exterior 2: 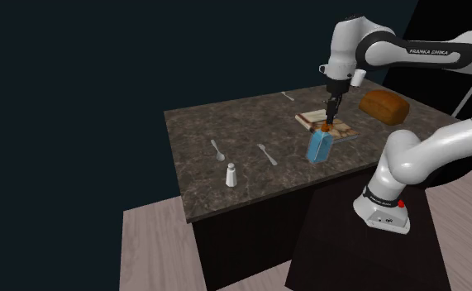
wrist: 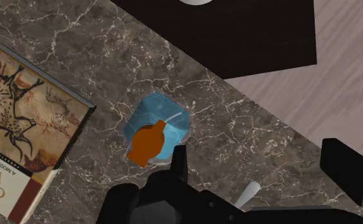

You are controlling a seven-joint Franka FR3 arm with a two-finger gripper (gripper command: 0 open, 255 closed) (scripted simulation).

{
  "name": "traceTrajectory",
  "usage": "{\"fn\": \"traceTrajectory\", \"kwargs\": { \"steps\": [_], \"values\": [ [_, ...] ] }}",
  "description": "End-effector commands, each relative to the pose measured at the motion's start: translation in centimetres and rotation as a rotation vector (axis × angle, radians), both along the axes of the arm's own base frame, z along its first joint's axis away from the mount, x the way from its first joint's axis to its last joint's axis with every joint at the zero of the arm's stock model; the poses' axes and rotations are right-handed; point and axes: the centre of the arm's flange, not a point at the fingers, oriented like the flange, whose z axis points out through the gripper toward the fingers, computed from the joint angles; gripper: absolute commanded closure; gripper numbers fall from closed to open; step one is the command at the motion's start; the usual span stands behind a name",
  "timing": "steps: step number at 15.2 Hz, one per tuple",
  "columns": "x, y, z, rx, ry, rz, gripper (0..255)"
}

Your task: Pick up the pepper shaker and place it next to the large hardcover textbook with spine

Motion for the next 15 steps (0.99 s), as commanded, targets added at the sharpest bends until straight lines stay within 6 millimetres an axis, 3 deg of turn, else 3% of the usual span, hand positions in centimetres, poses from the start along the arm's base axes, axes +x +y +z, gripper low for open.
{"fn": "traceTrajectory", "kwargs": {
  "steps": [1,15],
  "values": [
    [0.0,0.0,0.0,0.000,0.000,0.000,0],
    [12.6,11.2,-7.4,-0.053,-0.046,-0.021,0]
  ]
}}
